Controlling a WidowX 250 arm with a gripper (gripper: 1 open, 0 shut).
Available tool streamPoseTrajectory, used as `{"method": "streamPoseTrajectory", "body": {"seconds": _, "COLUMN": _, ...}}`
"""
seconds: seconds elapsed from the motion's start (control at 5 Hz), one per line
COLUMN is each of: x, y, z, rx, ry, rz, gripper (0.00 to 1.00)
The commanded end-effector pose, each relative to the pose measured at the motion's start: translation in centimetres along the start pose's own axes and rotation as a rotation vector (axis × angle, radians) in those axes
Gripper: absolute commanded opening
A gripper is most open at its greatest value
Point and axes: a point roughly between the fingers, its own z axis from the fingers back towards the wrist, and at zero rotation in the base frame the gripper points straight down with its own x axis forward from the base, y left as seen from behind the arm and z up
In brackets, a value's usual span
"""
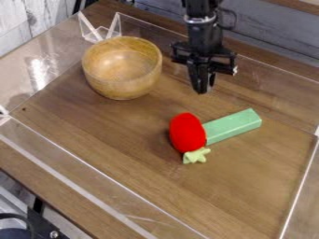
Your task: Remove the green block from the brown bowl and put it on the table
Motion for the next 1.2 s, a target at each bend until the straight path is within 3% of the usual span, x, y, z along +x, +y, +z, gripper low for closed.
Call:
{"method": "streamPoseTrajectory", "body": {"seconds": 0.0, "x": 0.6, "y": -1.0, "z": 1.7, "rx": 0.007, "ry": -0.075, "rz": 0.010, "gripper": 0.00}}
{"method": "streamPoseTrajectory", "body": {"seconds": 0.4, "x": 0.1, "y": 0.1, "z": 1.2, "rx": 0.015, "ry": -0.053, "rz": -0.009, "gripper": 0.00}}
{"method": "streamPoseTrajectory", "body": {"seconds": 0.8, "x": 0.6, "y": 0.2, "z": -1.6, "rx": 0.022, "ry": -0.031, "rz": -0.048, "gripper": 0.00}}
{"method": "streamPoseTrajectory", "body": {"seconds": 1.0, "x": 0.9, "y": -0.2, "z": -1.8, "rx": 0.018, "ry": -0.032, "rz": -0.069, "gripper": 1.00}}
